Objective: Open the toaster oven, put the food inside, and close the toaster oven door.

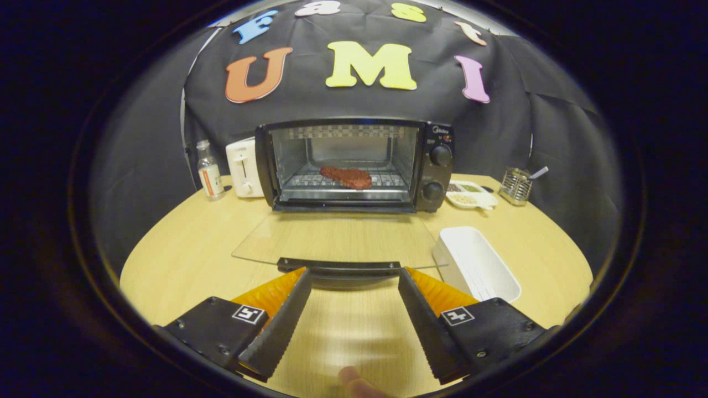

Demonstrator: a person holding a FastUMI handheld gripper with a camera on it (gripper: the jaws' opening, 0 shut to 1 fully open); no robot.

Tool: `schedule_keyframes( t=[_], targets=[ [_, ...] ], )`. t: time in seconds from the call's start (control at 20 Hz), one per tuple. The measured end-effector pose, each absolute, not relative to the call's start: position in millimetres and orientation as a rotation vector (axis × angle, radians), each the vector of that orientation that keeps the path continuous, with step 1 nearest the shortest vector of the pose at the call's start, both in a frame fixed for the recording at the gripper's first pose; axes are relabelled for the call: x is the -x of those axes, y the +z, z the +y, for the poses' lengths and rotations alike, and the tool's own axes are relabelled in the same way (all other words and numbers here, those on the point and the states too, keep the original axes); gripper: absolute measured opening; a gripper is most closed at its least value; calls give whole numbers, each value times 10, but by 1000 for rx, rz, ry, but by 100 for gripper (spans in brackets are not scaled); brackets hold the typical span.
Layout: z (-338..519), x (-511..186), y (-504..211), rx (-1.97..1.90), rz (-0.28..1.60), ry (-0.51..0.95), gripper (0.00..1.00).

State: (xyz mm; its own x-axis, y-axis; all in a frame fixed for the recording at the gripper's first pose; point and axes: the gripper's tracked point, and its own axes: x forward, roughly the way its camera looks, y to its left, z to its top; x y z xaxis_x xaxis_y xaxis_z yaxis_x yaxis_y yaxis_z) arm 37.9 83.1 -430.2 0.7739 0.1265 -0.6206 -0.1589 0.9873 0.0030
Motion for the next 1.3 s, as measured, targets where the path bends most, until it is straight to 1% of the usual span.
schedule_keyframes(
  t=[0.4, 0.8, 1.05, 1.3],
  targets=[
    [1041, -451, -4847, 40, 827, 152, 100],
    [960, -634, -4812, 84, 757, 110, 100],
    [958, -735, -4612, 95, 672, 98, 100],
    [966, -826, -4459, 89, 648, 100, 100]
  ],
)
